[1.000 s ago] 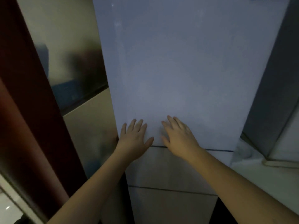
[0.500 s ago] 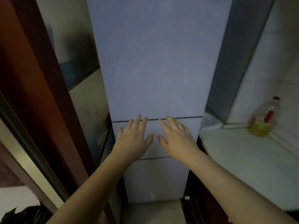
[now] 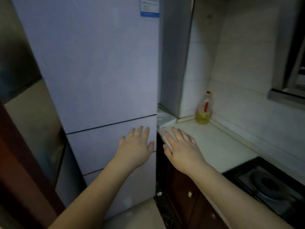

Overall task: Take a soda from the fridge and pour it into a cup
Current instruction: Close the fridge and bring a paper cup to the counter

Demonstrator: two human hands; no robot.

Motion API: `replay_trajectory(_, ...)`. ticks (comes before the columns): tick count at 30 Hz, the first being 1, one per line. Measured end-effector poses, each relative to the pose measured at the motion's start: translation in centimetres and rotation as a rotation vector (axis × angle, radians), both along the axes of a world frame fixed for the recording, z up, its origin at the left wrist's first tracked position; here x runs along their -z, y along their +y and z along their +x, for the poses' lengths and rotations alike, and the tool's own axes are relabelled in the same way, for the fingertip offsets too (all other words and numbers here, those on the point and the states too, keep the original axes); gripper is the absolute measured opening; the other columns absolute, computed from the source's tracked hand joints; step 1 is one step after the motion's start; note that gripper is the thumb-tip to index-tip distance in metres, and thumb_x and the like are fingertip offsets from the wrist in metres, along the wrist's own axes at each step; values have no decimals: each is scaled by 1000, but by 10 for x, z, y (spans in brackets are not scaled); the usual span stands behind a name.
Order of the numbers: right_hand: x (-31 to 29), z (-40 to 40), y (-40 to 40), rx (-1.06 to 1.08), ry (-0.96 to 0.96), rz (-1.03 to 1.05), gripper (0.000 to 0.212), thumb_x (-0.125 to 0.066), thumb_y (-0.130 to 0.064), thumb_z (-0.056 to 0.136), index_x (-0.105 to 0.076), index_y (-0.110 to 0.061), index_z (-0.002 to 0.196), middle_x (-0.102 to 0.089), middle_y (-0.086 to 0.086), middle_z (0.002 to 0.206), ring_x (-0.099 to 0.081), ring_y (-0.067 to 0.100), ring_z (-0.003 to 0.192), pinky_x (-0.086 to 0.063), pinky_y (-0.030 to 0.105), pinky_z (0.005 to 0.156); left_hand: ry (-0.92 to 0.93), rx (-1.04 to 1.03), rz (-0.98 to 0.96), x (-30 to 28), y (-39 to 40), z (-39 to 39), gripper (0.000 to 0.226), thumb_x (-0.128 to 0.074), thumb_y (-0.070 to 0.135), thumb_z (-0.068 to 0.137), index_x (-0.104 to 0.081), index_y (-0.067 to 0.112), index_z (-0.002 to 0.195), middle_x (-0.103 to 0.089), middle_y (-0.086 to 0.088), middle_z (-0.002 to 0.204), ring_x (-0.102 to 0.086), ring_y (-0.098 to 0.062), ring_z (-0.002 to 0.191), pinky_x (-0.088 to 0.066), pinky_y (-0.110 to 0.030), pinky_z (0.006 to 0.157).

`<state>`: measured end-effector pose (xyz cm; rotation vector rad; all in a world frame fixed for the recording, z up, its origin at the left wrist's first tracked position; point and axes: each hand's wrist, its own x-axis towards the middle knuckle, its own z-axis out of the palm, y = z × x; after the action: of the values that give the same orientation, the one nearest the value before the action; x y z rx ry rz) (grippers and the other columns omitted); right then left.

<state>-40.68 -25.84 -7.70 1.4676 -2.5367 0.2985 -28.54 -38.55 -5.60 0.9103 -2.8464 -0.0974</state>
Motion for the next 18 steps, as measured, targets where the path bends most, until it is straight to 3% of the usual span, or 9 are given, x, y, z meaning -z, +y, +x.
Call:
replay_trajectory(8,8,-21,149,223,-36,20,54,-26,-45,101,-16,-32,152,-12,2,161,-11,21,146,-13,40,116,29,216,-51,10,124,-57,60,-26,49,101,-15,24,154,-20,3,160,-18,-21,145,-21,-50,114)
replay_trajectory(13,14,-18,262,395,-60,22,56,-26,-46,101,-14,-30,153,-11,3,161,-11,21,146,-11,40,117,37,519,69,19,222,-81,58,-34,47,100,-21,26,153,-21,5,160,-17,-15,146,-23,-41,115)
replay_trajectory(18,14,-3,358,550,-45,-22,56,-32,-41,99,-20,-28,152,-17,3,160,-16,19,145,-13,38,116,83,686,90,20,313,-95,56,-36,44,100,-26,27,152,-25,7,158,-19,-13,145,-25,-37,114)
